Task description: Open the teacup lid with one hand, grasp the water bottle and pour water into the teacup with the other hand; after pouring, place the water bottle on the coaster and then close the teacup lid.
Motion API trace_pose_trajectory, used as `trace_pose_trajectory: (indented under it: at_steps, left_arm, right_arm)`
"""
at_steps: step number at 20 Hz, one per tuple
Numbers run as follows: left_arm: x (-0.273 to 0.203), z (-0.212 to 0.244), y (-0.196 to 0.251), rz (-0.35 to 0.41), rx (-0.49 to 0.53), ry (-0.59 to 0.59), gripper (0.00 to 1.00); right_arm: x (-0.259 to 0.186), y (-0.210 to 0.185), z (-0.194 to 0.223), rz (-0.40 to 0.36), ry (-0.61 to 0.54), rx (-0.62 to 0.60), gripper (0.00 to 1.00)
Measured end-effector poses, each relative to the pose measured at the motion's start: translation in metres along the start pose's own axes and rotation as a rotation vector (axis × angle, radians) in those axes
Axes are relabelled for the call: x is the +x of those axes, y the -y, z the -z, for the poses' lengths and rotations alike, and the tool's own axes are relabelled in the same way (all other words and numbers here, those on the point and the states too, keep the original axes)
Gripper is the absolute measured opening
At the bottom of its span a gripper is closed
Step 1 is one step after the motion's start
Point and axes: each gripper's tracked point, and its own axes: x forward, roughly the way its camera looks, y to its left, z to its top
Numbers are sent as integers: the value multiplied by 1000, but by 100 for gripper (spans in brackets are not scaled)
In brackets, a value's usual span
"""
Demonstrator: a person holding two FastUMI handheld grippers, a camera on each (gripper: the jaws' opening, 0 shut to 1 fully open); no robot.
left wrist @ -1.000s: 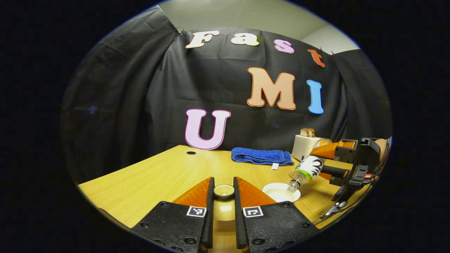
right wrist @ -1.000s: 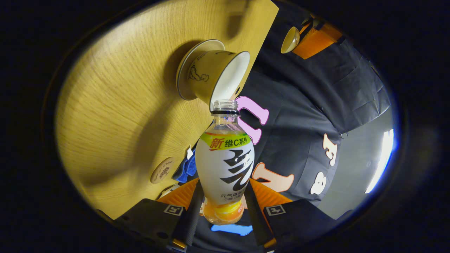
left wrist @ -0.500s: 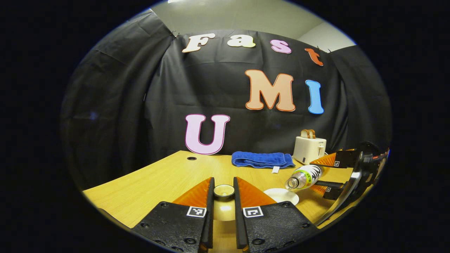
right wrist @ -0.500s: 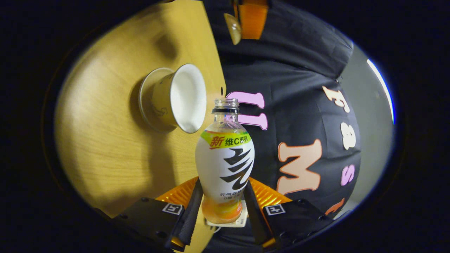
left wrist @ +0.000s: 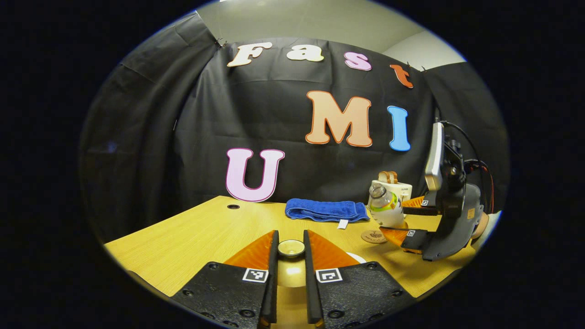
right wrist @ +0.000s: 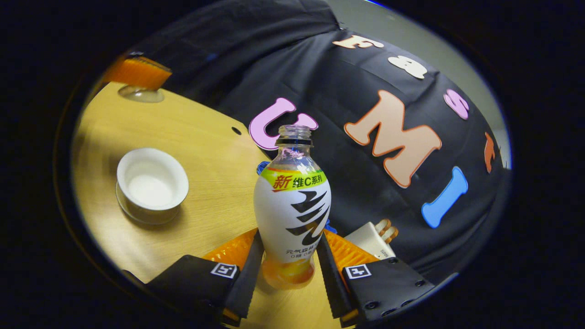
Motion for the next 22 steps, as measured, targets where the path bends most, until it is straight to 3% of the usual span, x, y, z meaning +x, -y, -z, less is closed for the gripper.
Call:
trace_pose_trajectory:
  at_steps: [3, 9, 15, 22]
  left_arm:
    - [0, -1, 2, 3, 5, 1, 23]
    - [0, -1, 8, 11, 16, -3, 23]
    - [0, 0, 14, 27, 13, -8, 23]
    - [1, 2, 18, 31, 3, -14, 23]
  right_arm:
    - [17, 10, 4, 8, -4, 143, 68]
    - [47, 44, 14, 101, 19, 340, 71]
    - [72, 54, 42, 124, -26, 535, 70]
    - [78, 54, 62, 142, -43, 673, 70]
